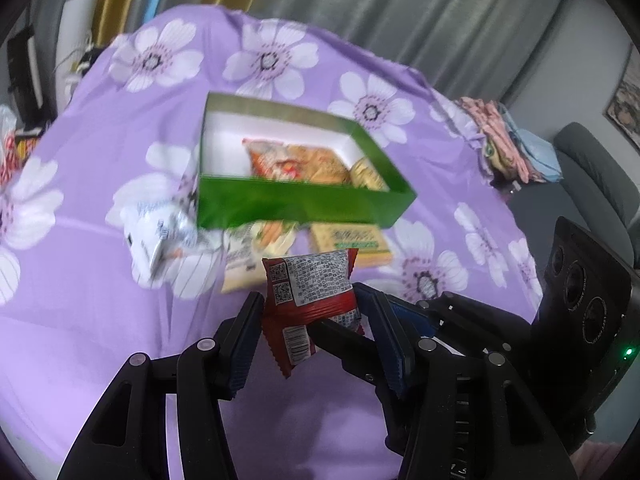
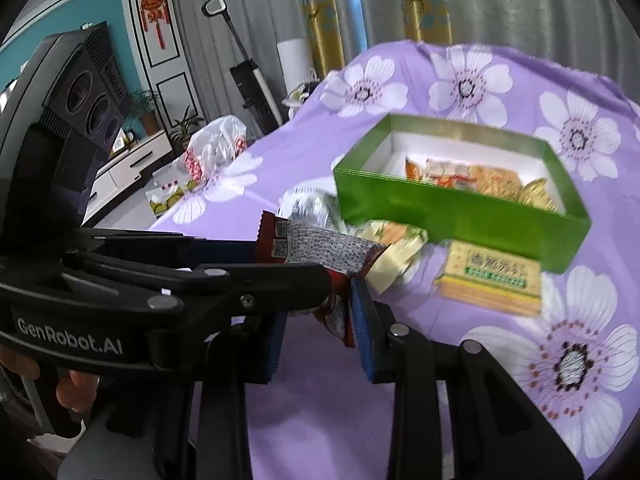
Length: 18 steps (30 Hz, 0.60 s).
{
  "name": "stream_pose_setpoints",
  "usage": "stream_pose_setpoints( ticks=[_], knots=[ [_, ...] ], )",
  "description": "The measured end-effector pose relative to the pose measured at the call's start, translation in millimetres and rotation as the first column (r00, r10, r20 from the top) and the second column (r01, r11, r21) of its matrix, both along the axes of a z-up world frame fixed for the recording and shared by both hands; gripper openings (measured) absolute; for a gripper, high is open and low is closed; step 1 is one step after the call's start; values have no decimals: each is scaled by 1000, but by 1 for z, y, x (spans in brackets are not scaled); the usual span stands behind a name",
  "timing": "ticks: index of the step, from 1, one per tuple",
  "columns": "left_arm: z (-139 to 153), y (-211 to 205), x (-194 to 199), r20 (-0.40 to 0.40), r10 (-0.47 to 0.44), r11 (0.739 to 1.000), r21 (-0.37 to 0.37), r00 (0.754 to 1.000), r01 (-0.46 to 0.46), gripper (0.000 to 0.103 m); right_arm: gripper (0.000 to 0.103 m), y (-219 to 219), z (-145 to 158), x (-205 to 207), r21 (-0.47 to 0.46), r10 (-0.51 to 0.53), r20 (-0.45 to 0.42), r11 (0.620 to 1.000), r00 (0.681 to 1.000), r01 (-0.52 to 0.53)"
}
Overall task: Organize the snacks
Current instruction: 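Lift the red-and-white bag and carry it into the green box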
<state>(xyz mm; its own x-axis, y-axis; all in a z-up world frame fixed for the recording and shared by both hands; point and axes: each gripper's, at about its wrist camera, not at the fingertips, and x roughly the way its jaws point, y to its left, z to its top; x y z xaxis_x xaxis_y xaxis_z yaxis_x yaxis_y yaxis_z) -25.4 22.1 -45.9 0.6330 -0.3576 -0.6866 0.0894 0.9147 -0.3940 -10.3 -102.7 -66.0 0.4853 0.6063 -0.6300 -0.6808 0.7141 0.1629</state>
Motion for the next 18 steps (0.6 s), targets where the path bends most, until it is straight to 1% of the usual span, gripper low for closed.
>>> stream_pose_setpoints(
  ticks=[4,11,18],
  knots=[
    [15,-5,8,39,-16,1000,12,999,16,54,31,-8,15,6,23,-25,38,999,999,24],
    [33,-15,28,92,-42,999,26,995,40,54,31,-19,33,21,49,-61,86,997,994,57],
    [42,-20,54,116,-59,998,32,991,55,54,31,-21,42,40,67,-92,115,994,989,85]
  ],
)
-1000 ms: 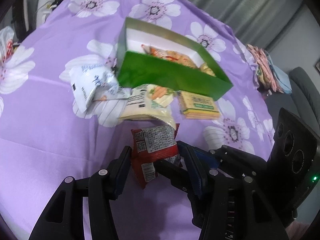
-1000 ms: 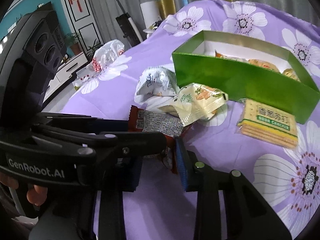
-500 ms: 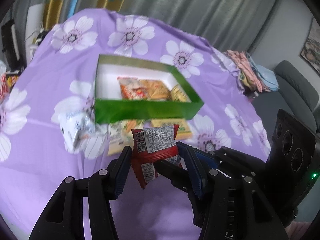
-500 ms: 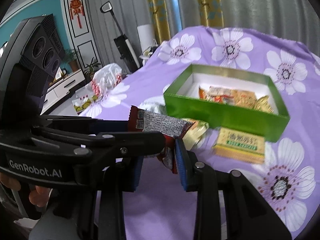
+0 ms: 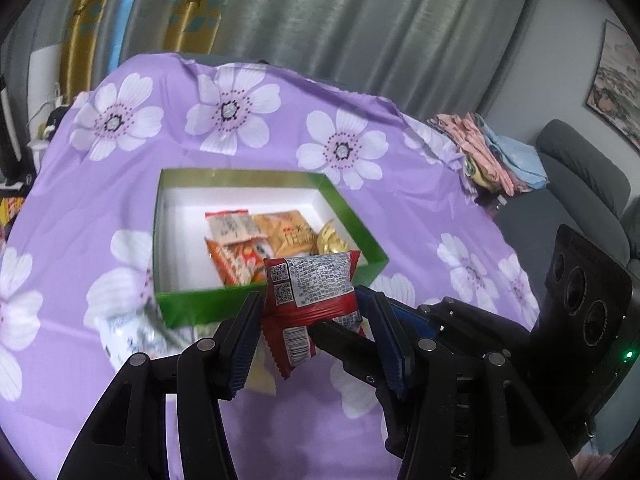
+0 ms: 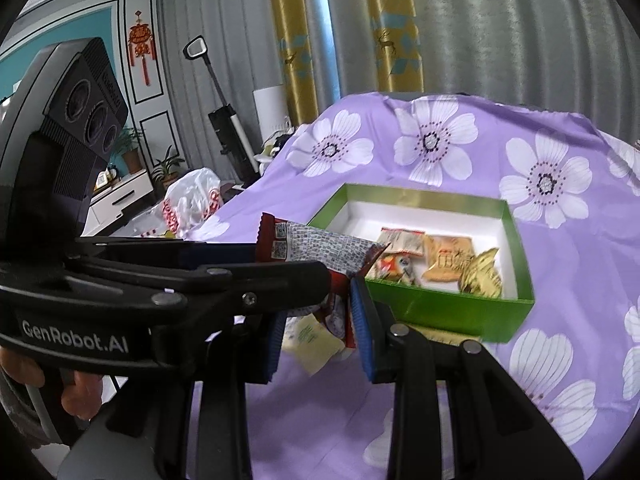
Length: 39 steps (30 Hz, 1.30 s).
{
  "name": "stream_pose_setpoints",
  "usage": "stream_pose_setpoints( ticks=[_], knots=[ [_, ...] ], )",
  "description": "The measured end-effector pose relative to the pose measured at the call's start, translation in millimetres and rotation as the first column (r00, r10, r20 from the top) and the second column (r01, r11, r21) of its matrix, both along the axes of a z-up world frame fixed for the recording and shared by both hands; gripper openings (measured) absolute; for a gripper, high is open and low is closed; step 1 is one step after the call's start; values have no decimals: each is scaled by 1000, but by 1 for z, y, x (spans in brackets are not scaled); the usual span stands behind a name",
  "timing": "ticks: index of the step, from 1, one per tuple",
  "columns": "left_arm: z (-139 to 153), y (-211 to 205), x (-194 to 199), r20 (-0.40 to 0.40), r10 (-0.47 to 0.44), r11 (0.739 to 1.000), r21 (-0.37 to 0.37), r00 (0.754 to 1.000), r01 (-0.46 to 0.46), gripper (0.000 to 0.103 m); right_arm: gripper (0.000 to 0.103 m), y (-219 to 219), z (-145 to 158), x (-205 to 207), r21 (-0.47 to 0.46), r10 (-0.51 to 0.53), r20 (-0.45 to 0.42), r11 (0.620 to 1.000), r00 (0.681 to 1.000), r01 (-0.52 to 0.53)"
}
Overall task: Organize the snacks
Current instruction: 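Lift the red-and-white bag and carry it into the green box, then open the left gripper to drop the bag in the box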
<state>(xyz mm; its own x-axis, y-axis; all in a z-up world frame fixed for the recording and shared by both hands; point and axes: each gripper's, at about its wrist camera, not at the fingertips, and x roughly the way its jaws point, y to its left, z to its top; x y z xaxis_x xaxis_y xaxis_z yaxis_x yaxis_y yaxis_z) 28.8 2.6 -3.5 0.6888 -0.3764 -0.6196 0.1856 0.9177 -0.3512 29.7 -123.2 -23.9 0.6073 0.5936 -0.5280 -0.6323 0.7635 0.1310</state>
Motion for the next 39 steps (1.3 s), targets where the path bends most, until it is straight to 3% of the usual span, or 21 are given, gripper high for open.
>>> stream_pose_setpoints(
  ticks=[14,28,35,39],
  knots=[
    [0,8,75,0,-6,1000,-12,1000,6,54,31,4,2,75,13,-20,28,1000,999,20],
    [-40,12,142,-107,-5,998,-55,994,-1,54,32,10,-29,138,-32,-47,-43,998,998,45],
    [-58,11,154,-152,16,999,-48,988,-23,54,37,14,-45,155,-68,-62,-90,996,994,56],
    [-64,8,155,-148,46,999,2,988,-46,55,44,15,-51,158,-86,-76,-103,994,992,68]
  ],
)
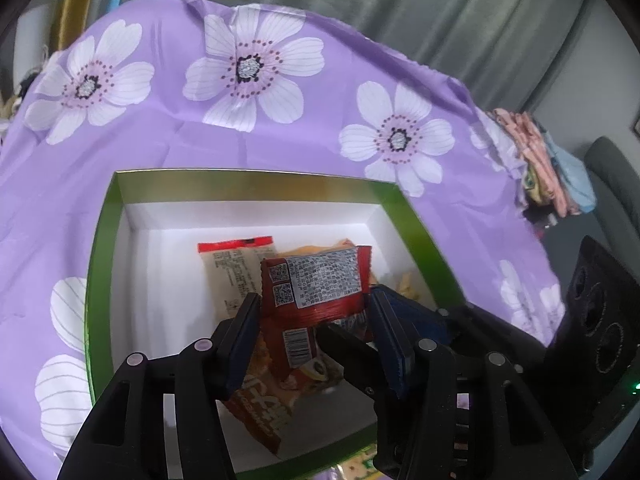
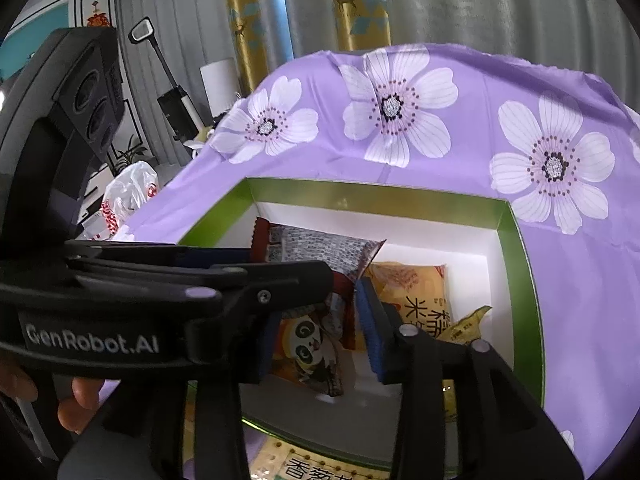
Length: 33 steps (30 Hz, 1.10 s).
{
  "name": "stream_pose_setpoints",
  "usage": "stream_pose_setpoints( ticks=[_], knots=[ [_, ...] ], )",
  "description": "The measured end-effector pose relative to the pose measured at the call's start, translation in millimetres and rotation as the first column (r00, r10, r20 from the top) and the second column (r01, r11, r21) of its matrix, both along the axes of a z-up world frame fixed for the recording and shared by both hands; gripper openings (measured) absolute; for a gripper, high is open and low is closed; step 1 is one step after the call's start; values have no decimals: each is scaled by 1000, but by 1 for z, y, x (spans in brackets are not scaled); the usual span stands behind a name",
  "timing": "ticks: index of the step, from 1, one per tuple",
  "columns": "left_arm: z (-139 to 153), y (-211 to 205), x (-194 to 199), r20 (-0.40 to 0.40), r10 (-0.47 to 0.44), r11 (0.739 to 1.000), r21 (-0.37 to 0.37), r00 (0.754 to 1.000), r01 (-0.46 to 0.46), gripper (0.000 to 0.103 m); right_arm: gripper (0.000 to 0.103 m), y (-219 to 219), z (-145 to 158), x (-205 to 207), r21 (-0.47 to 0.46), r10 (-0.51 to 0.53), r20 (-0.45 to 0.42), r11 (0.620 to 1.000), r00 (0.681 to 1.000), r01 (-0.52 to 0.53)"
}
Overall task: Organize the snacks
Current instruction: 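Open the left gripper to drop the bag in the box, then withdraw the left gripper and move it to the cream carrot-print bag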
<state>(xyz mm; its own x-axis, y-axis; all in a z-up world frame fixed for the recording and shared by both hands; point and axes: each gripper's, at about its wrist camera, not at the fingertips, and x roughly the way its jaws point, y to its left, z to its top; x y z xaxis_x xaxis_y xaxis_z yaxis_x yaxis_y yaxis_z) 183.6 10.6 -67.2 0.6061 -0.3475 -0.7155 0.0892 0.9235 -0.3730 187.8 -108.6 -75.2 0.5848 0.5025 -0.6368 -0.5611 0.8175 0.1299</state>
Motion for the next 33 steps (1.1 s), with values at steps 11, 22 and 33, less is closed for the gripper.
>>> stream_pose_setpoints(
  ticks=[11,22,33],
  knots=[
    [7,-1,-5,7,34,997,71,999,-35,88,62,-8,8,-7,-5,-34,31,999,999,34],
    [34,-3,-44,70,61,989,127,996,-69,96,76,-37,25,-42,40,-91,44,995,995,89],
    [40,3,-98,56,76,992,97,996,-81,100,85,-64,30,-98,13,-141,22,990,990,141]
  ],
)
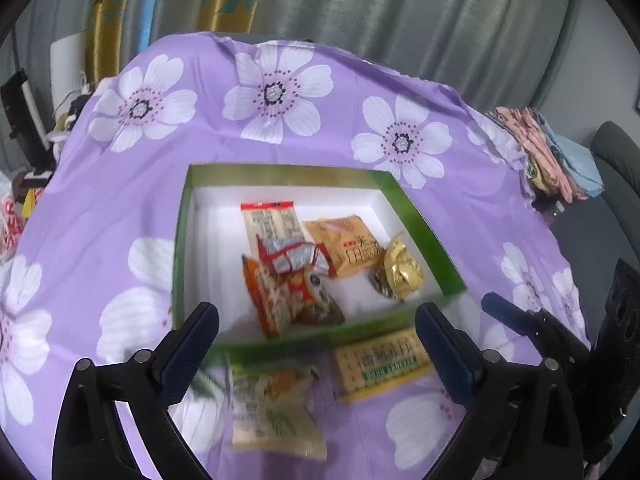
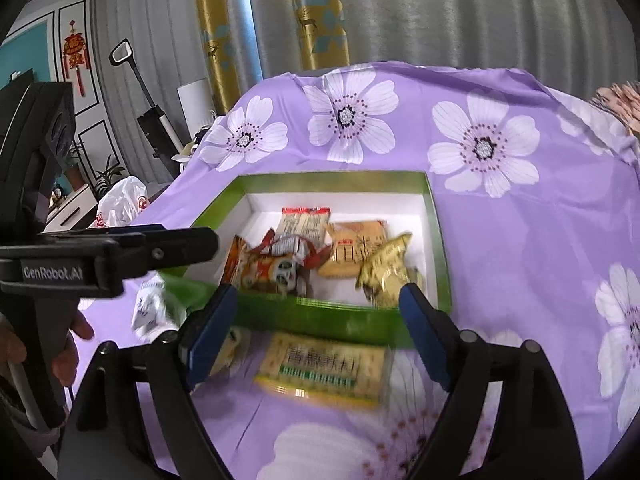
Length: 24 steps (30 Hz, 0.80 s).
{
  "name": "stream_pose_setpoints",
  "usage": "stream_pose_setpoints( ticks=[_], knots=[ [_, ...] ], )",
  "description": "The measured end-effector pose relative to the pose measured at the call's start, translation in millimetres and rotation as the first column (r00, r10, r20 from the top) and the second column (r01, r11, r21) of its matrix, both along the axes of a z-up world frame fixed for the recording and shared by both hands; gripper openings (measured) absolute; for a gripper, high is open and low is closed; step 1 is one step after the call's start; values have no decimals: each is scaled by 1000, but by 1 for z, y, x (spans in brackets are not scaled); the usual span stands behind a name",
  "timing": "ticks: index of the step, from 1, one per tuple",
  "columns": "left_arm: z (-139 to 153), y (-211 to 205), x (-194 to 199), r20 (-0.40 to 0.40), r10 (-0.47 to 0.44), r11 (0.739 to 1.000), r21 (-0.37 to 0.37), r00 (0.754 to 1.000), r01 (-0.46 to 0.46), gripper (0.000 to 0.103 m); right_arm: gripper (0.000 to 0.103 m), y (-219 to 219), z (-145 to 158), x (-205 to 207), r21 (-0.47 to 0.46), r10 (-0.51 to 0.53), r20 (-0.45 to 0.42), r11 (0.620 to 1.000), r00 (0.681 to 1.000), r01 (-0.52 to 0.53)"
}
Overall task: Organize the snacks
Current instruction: 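Withdraw the left gripper and move it to the cream carrot-print bag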
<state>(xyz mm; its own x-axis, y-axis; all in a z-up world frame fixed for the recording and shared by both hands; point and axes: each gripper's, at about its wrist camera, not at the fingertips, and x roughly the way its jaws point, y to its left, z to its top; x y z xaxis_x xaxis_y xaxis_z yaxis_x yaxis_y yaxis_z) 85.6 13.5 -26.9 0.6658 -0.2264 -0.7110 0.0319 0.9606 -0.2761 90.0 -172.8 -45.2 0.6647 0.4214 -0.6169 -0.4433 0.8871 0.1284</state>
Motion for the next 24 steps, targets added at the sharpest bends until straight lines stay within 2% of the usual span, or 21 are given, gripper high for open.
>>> stream_pose_setpoints(
  ticks=[7,11,19,24],
  knots=[
    [7,22,-33,3,43,998,-39,999,-43,101,89,-9,1,-30,11,-7,-23,1000,1000,8],
    [4,42,-49,-9,88,994,-65,996,-88,102,96,-13,1,-43,43,3,-47,999,999,-1],
    [-29,67,-78,-114,128,985,-104,985,-140,102,97,-3,-4,-64,35,47,-74,998,996,-44],
    [-51,61,-89,-186,103,988,-92,977,-121,102,97,4,-12,-69,12,65,-103,998,993,-64]
  ],
)
